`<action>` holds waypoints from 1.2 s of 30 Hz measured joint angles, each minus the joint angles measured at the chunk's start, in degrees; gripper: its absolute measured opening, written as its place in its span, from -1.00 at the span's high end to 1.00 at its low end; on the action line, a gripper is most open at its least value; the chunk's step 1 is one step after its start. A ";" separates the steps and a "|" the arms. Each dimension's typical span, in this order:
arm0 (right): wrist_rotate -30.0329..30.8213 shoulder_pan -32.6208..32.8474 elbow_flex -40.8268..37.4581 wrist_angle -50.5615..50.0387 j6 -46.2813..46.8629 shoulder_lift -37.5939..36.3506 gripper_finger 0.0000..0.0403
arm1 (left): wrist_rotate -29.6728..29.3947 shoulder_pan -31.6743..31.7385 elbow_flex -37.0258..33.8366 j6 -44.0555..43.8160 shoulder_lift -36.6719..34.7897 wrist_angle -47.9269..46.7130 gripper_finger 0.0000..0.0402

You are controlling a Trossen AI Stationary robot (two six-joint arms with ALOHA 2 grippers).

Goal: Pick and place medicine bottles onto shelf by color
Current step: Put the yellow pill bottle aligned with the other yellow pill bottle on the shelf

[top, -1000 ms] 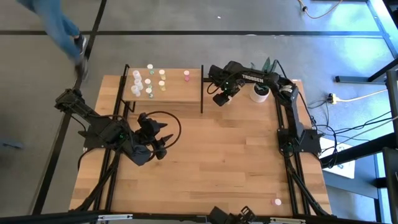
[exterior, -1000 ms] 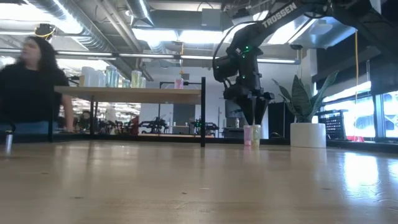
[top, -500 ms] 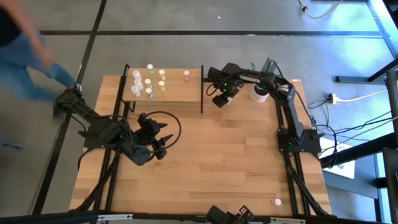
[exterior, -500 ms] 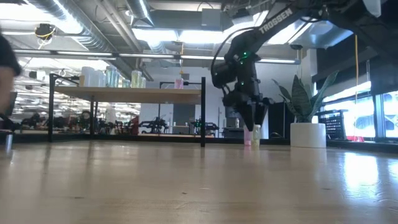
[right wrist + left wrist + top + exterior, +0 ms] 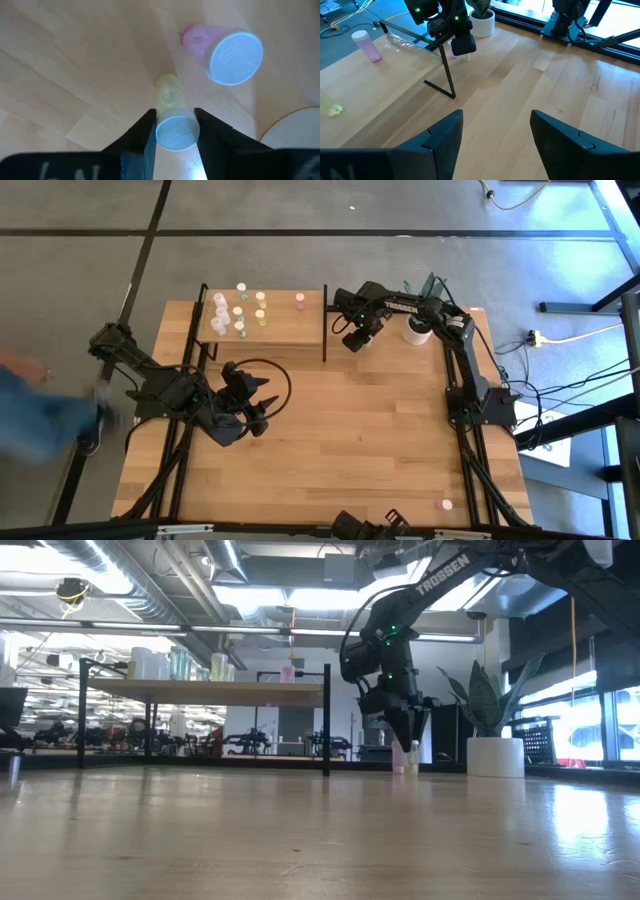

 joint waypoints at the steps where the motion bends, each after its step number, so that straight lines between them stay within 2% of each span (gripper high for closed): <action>1: 0.17 -0.01 0.00 -0.08 -0.20 0.00 0.44 | -0.01 0.00 0.00 0.00 0.00 0.00 -0.13; 12: 0.20 3.30 0.00 -8.96 -4.13 0.00 0.44 | 0.00 0.00 0.00 0.27 0.00 -0.02 -0.13; 23: -0.16 15.44 0.00 -15.99 -5.71 -0.06 0.42 | -0.01 -0.02 0.00 0.42 0.00 -0.24 -0.13; 26: -2.54 19.12 0.24 -16.42 -5.97 -0.07 0.42 | 0.01 -0.02 0.00 0.42 0.00 -0.22 -0.13; 31: -4.88 24.63 3.51 -16.63 -5.56 -0.07 0.41 | 0.02 -0.04 0.02 0.43 0.00 -0.24 -0.13; 36: -5.13 29.43 10.36 -17.54 -5.53 -0.09 0.41 | 1.38 -0.04 0.00 0.46 0.00 -0.24 -0.13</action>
